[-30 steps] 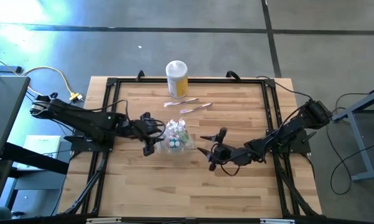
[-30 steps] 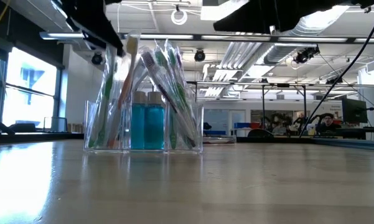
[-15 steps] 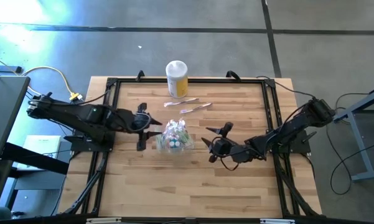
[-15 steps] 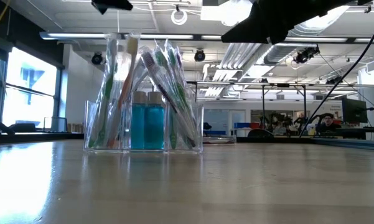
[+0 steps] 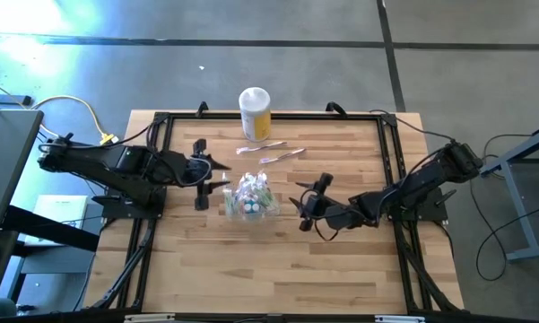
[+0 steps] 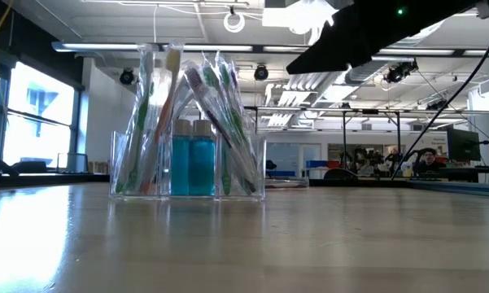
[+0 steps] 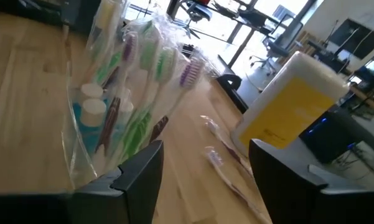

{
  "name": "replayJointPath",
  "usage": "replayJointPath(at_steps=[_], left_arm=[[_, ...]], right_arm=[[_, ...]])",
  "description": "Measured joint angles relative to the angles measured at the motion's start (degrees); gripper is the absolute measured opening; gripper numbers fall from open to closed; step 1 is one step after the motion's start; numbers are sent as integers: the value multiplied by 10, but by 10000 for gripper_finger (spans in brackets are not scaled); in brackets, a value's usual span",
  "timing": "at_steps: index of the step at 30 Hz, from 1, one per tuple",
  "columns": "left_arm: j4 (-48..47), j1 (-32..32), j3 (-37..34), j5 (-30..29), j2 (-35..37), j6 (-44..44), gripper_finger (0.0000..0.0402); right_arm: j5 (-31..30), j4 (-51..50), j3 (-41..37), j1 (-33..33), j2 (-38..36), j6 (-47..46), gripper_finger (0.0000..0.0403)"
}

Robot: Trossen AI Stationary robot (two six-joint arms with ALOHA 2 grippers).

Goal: Pick & Place toothbrushing station
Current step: Put the violet toothbrush into the transparent organizer

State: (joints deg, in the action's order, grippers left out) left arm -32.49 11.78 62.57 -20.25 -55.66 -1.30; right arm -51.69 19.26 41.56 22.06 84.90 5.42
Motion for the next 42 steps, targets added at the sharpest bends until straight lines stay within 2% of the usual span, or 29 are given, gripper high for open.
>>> replayJointPath(at_steps=[3,6,9,11,15,21,25,30,34,37,42], left_arm=[[-10,-32,5,-32,-5,1,162],[-57,-83,32,-20,-10,-9,162],[-96,-161,68,5,-23,-39,162],[-113,-220,84,51,-39,-43,162],[-112,-342,112,193,-81,-50,161],[-111,-438,148,323,-204,-85,161],[-108,-445,176,361,-282,-109,161],[-94,-423,214,363,-353,-149,161],[-88,-407,238,362,-390,-192,161],[-93,-402,246,364,-409,-215,161],[-68,-391,249,359,-444,-228,161]], right_arm=[[18,1,0,-8,0,-26,229],[36,3,0,-13,0,-45,229],[51,3,0,-16,0,-70,229],[55,8,0,-16,0,-80,229],[56,11,0,-16,0,-99,229],[56,8,0,-16,0,-121,229],[65,-6,0,-15,0,-133,229],[98,-28,0,-15,0,-135,229],[100,-28,0,-10,0,-143,229],[92,-29,0,2,0,-146,229],[31,-30,0,38,0,-140,229]])
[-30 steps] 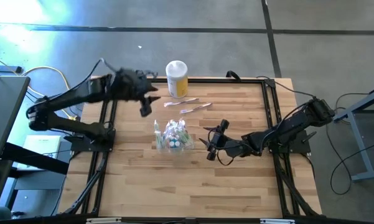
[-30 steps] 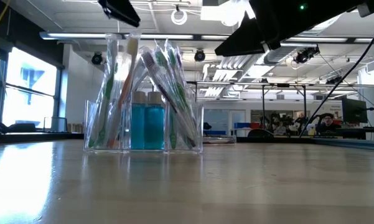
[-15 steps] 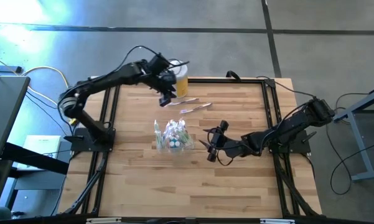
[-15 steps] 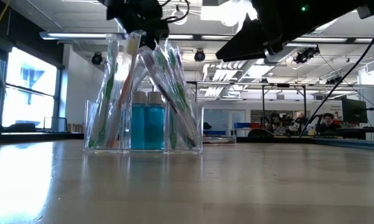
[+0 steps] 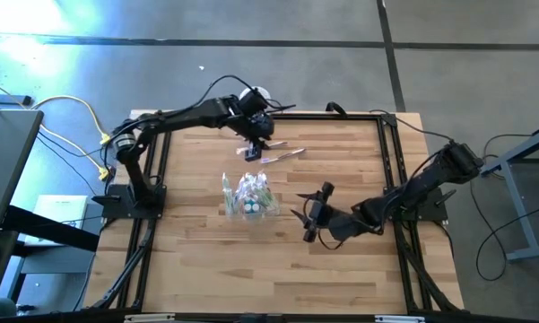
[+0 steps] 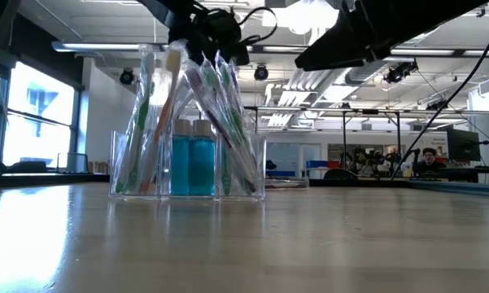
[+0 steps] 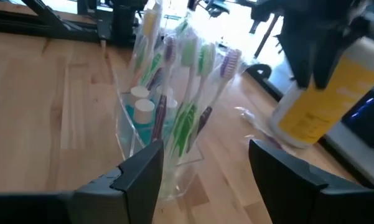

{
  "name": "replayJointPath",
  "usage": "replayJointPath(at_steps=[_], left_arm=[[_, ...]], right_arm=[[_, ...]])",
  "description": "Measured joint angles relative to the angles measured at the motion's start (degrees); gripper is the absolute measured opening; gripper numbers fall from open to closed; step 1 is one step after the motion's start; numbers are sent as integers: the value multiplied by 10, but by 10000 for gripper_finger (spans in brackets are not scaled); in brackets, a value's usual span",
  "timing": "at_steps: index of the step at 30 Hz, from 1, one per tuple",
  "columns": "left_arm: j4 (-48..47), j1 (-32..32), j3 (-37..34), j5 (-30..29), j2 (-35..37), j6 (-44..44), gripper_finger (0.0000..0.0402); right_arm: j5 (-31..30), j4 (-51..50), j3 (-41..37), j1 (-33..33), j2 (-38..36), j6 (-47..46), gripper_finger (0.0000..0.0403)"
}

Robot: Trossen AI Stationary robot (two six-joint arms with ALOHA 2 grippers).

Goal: Pick & Place toothbrushing station
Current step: Put the violet toothbrush into the transparent organizer

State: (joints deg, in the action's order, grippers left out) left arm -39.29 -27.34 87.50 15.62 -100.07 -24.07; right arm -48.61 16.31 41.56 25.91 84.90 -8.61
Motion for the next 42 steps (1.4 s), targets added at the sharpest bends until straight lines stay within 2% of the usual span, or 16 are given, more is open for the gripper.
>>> replayJointPath(at_steps=[5,10,21,28,42], left_arm=[[33,0,0,-19,-36,-8,161],[63,1,-1,-49,-62,-8,161],[73,0,-1,-63,-80,0,161],[32,1,-1,-61,-80,8,161],[-3,41,-1,-61,-80,16,161]], right_arm=[[-54,-1,0,32,-3,21,229],[-70,-1,0,48,-6,28,229],[-68,-1,0,53,-6,26,229],[-68,-2,0,56,-6,24,229],[-69,-2,0,60,-6,24,229]])
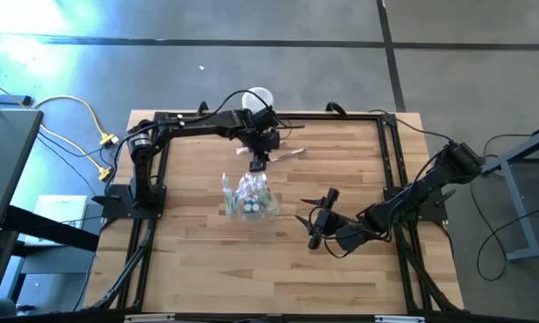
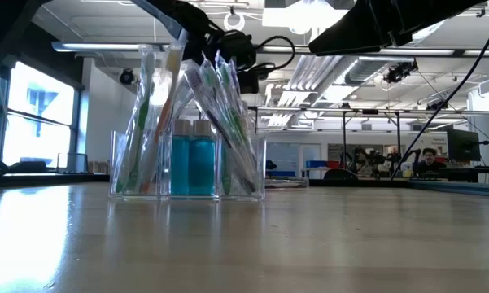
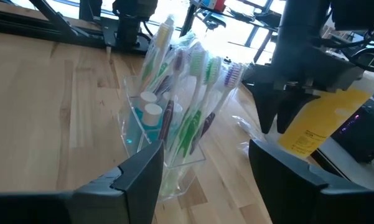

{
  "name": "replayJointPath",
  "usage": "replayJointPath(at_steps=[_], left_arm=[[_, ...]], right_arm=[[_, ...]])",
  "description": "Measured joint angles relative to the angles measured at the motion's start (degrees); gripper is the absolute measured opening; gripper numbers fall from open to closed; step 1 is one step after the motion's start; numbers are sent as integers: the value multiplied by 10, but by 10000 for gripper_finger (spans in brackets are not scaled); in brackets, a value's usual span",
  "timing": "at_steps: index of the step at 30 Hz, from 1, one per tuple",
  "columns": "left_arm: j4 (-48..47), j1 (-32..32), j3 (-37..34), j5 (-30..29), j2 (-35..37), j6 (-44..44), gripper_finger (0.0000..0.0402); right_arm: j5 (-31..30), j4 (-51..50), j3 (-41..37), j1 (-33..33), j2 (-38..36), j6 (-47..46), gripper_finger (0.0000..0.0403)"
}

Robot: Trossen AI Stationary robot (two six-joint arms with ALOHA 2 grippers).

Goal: Pick & Place toothbrushing station
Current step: Put the violet toothbrush into the transparent organizer

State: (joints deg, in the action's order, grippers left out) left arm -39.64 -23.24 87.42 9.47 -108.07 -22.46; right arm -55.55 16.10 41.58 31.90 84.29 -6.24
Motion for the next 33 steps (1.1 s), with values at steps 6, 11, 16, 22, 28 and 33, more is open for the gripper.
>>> replayJointPath(at_steps=[6,11,16,22,28,33], left_arm=[[-5,12,0,3,0,-61,161],[-8,17,0,-6,0,-153,161],[-9,15,0,-15,0,-210,161],[-10,18,0,-7,0,-254,161],[-15,23,-1,28,-6,-304,161],[-2,26,-2,25,-16,-315,161]], right_arm=[[0,0,0,0,0,0,229],[1,0,0,0,0,1,229],[2,0,0,0,0,1,229],[2,0,0,0,0,0,229],[10,0,0,0,0,-10,229],[19,0,0,0,0,-16,229]])
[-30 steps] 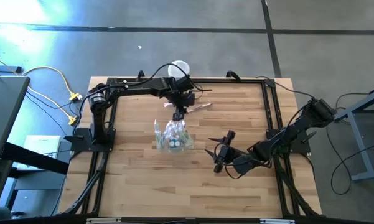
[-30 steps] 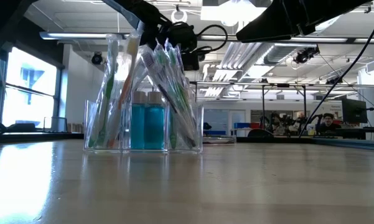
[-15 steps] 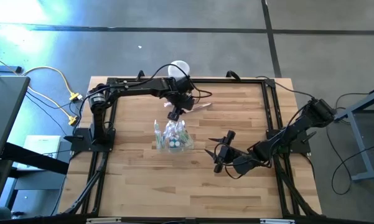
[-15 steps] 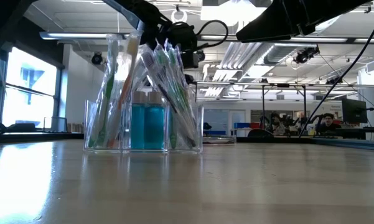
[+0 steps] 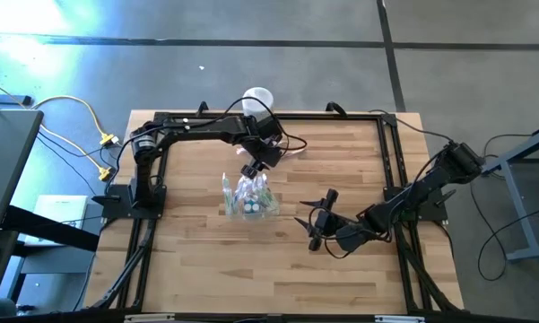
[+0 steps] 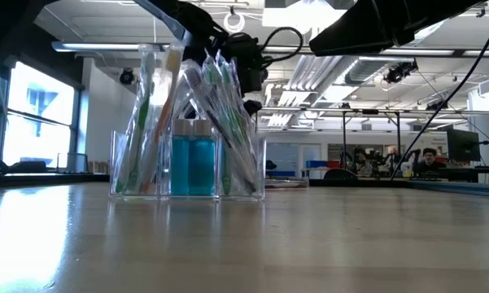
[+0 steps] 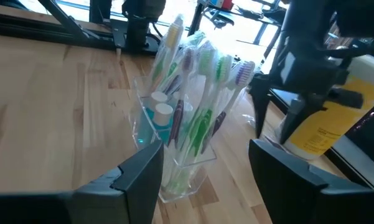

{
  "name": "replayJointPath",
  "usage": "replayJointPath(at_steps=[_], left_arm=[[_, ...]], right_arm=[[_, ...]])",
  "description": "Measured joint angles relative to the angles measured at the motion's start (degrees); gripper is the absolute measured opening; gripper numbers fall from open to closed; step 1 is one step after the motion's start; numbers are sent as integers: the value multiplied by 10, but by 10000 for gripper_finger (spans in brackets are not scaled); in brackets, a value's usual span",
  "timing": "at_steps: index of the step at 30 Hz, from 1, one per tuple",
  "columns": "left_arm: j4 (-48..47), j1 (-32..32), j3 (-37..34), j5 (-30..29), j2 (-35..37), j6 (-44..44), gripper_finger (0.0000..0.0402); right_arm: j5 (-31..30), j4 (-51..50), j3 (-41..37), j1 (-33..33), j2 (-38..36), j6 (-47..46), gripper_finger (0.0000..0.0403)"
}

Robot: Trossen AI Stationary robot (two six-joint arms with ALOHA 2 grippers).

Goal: Pick & Place toothbrushing station
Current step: Put the violet toothbrush into the transparent organizer

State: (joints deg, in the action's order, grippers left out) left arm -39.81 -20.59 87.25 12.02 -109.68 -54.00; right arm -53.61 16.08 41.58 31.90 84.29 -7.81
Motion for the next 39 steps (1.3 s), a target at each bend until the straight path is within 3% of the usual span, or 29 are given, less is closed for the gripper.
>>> replayJointPath(at_steps=[12,30,39], left_arm=[[43,0,1,-49,-50,18,161],[78,0,1,-66,-78,53,161],[102,-21,1,-76,-78,115,161]], right_arm=[[1,-1,0,1,0,-1,229],[8,0,0,1,0,-1,229],[13,0,0,1,0,-1,229]])
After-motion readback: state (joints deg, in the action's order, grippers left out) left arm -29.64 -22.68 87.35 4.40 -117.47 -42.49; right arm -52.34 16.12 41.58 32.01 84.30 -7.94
